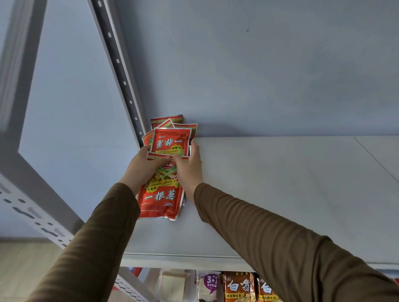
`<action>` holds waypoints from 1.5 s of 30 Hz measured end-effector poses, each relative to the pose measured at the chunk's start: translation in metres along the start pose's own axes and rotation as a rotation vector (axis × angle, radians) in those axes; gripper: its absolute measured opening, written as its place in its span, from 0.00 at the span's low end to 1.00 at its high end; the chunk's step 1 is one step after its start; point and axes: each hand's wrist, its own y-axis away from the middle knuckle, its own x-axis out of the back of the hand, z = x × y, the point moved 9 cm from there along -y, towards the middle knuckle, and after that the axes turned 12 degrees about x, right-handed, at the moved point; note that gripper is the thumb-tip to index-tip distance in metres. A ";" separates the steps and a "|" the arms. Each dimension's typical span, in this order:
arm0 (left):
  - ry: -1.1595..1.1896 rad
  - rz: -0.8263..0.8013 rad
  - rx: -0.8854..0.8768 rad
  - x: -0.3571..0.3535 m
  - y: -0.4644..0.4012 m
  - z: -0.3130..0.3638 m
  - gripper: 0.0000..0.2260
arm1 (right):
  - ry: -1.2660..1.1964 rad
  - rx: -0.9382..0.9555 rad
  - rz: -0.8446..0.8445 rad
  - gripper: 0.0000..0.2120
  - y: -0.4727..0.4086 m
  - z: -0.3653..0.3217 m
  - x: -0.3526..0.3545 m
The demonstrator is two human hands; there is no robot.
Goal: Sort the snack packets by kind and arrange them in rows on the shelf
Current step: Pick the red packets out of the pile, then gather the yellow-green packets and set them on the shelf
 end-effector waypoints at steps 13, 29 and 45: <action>0.183 -0.056 0.017 -0.008 0.012 0.001 0.22 | -0.089 -0.058 0.000 0.18 0.011 -0.001 0.024; 0.007 0.228 -0.202 0.015 0.039 0.030 0.30 | 0.020 -0.015 -0.076 0.22 0.013 -0.029 0.067; -0.585 0.085 -0.736 -0.209 0.142 0.153 0.27 | 1.035 0.411 -0.110 0.23 0.050 -0.073 0.306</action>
